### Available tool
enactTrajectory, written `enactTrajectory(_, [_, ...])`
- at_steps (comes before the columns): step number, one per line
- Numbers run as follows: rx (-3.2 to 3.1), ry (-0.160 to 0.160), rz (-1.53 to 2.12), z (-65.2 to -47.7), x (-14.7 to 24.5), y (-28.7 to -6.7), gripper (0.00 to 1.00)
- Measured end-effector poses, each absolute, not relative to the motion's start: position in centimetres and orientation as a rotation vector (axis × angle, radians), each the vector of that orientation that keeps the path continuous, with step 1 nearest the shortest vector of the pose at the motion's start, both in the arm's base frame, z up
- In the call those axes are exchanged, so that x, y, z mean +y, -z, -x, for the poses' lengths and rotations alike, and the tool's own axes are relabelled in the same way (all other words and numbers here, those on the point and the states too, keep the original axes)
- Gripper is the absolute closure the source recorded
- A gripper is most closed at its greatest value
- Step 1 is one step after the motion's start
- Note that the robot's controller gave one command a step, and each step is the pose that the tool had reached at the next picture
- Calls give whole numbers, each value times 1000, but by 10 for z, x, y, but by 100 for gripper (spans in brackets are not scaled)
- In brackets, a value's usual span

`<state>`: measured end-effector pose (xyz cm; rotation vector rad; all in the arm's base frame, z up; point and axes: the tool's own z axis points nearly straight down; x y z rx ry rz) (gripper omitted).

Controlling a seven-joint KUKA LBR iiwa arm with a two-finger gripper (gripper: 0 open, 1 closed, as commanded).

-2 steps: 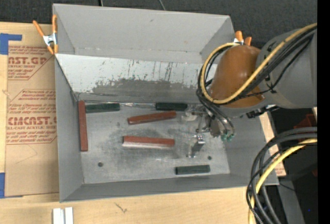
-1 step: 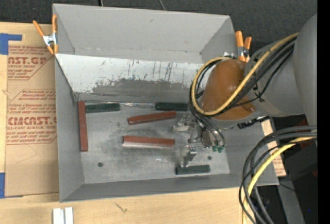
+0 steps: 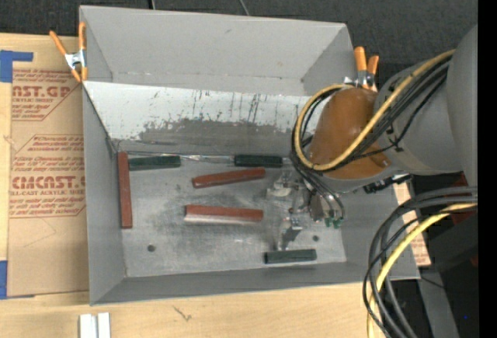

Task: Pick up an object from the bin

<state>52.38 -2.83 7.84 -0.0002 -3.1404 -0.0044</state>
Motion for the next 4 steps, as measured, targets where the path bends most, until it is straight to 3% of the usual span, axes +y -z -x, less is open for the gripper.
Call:
enactTrajectory(1, [-3135,0,-216,-544,0,-90,0])
enactTrajectory(2, [-3150,2,70,-532,26,-76,100])
enactTrajectory(3, [-3151,1,69,-532,26,-76,100])
enactTrajectory(4, [-3151,0,-10,-553,20,-249,100])
